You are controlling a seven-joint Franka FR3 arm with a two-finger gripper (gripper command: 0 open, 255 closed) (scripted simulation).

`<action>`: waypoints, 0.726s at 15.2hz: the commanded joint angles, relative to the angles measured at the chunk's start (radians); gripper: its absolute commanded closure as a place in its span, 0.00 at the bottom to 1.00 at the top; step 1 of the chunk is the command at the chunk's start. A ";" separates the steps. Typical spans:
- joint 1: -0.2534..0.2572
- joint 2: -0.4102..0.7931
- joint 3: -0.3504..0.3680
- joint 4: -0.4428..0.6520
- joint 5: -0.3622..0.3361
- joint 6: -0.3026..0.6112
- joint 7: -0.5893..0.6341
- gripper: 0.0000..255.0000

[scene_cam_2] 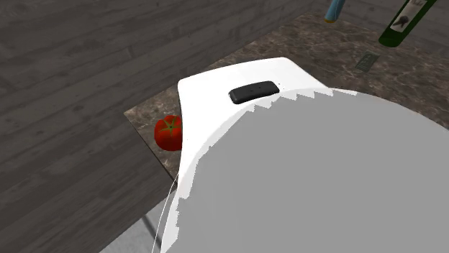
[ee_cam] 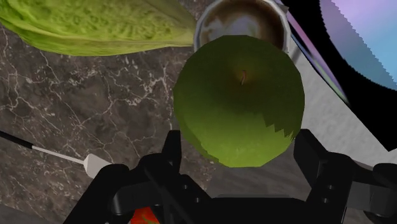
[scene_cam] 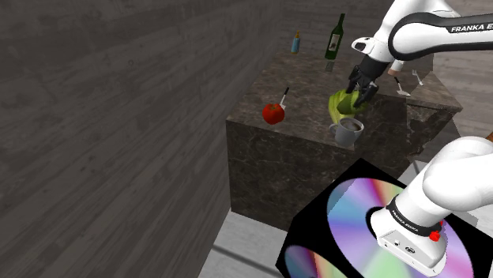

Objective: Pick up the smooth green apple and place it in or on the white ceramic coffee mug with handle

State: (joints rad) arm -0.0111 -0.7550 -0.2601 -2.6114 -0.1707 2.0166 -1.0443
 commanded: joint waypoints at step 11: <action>-0.005 0.033 -0.020 -0.093 -0.016 0.127 0.000 1.00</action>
State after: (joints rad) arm -0.0163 -0.7218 -0.2798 -2.7037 -0.1861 2.1421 -1.0438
